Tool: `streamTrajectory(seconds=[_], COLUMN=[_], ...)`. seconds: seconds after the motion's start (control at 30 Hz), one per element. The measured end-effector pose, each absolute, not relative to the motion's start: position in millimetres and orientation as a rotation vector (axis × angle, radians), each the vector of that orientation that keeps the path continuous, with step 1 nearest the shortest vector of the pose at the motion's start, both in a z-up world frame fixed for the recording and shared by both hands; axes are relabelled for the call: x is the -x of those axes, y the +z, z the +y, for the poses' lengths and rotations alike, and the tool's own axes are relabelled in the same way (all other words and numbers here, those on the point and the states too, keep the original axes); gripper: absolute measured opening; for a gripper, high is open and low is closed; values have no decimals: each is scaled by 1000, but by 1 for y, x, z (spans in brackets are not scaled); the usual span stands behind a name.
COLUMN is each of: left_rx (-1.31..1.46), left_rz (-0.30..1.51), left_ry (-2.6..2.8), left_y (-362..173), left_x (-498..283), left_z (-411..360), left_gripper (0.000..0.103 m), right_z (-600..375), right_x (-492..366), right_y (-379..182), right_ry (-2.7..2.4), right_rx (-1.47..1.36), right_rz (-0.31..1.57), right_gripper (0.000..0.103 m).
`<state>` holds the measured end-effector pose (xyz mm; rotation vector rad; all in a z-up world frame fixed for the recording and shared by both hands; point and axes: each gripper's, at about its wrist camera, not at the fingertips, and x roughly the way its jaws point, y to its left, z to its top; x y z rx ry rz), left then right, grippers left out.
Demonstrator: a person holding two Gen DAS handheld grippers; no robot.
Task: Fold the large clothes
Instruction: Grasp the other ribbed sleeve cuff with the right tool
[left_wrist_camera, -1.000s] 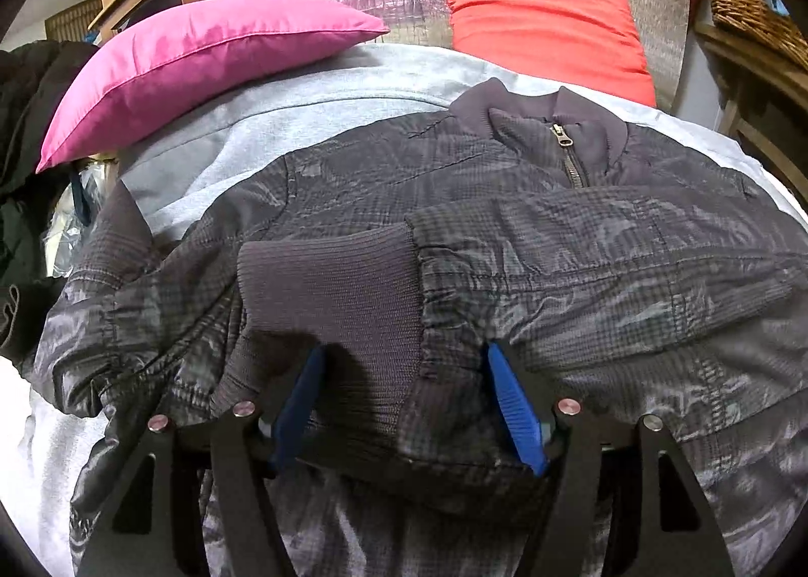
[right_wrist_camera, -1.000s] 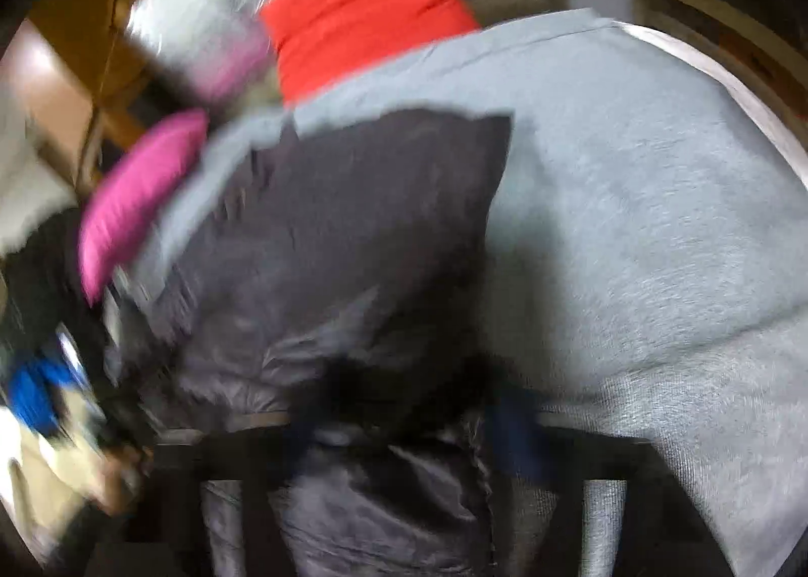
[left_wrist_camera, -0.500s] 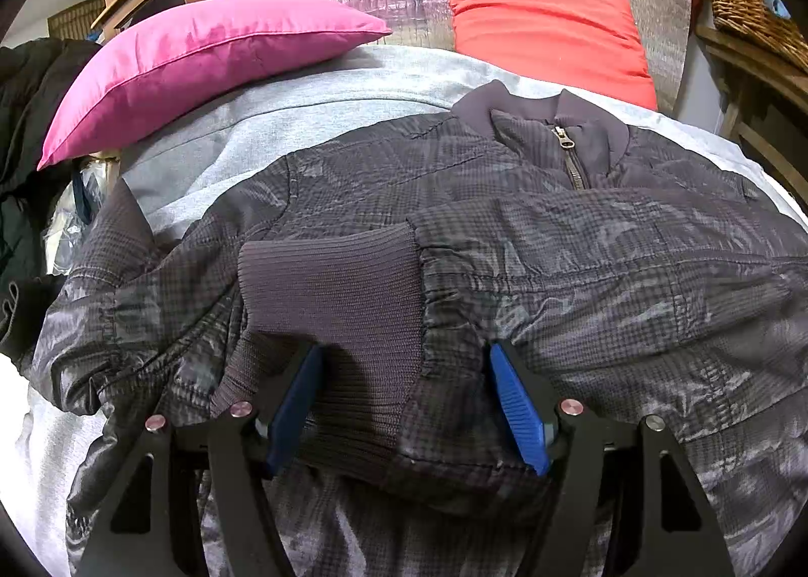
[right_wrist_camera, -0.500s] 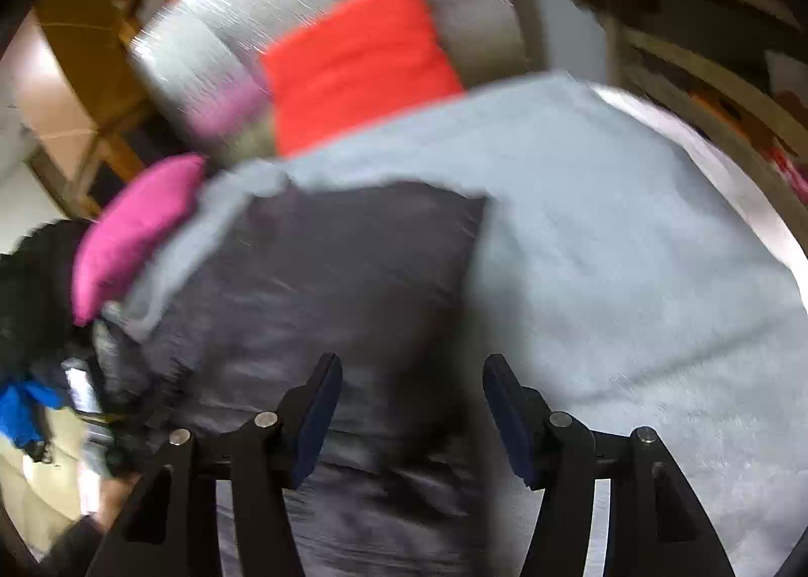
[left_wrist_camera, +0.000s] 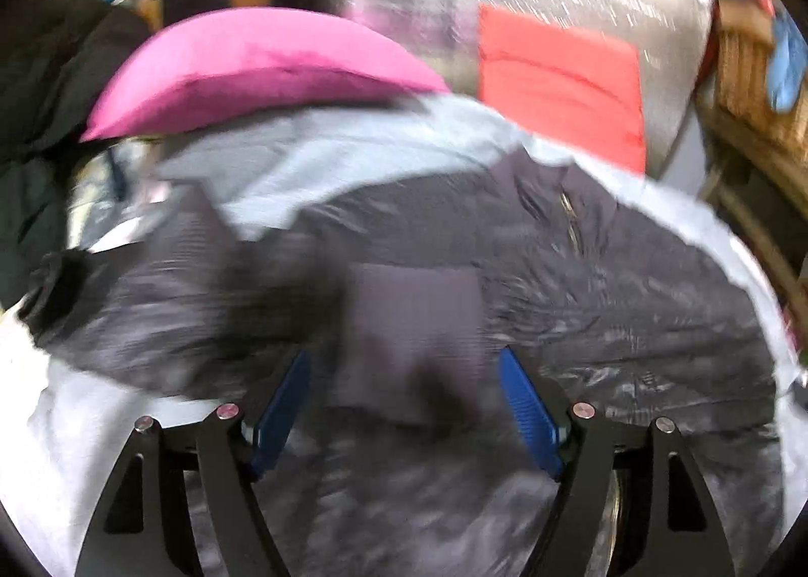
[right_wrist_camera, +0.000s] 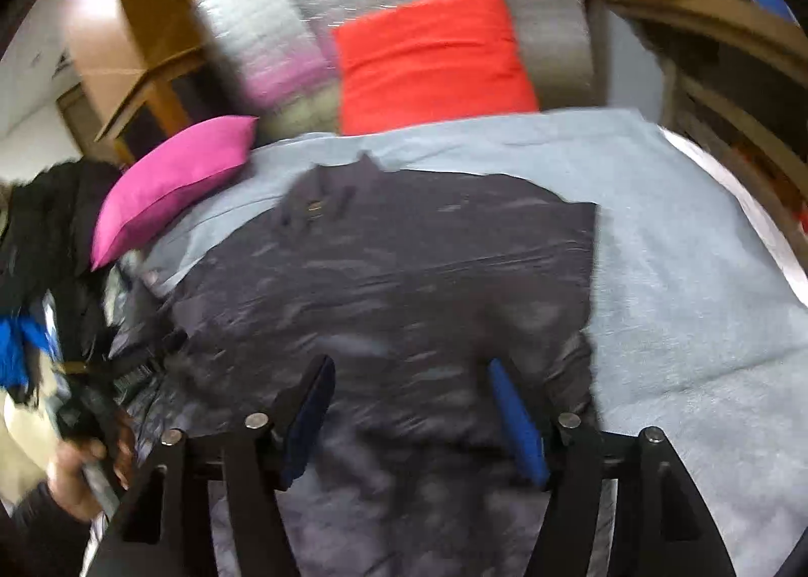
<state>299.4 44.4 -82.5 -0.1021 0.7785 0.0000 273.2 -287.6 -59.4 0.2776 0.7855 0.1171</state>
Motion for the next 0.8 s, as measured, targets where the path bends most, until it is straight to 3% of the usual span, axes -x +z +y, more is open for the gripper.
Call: streamTrajectory(seconds=[0.2, 0.43, 0.67, 0.8], left_rx=[118, 256, 583, 574], left_rz=[697, 735, 707, 670], left_ry=[221, 454, 527, 638], left_y=[-60, -81, -117, -140], left_x=[-254, -256, -228, -204], left_z=[172, 321, 401, 419], left_gripper=[80, 82, 82, 82], right_z=[-222, -183, -182, -149], right_x=[-231, -225, -233, -240], right_y=[-86, -135, -129, -94], right_ry=[172, 170, 188, 286], right_rx=[-117, 1, -49, -108], right_rz=[807, 857, 886, 854], right_gripper=[68, 70, 72, 72])
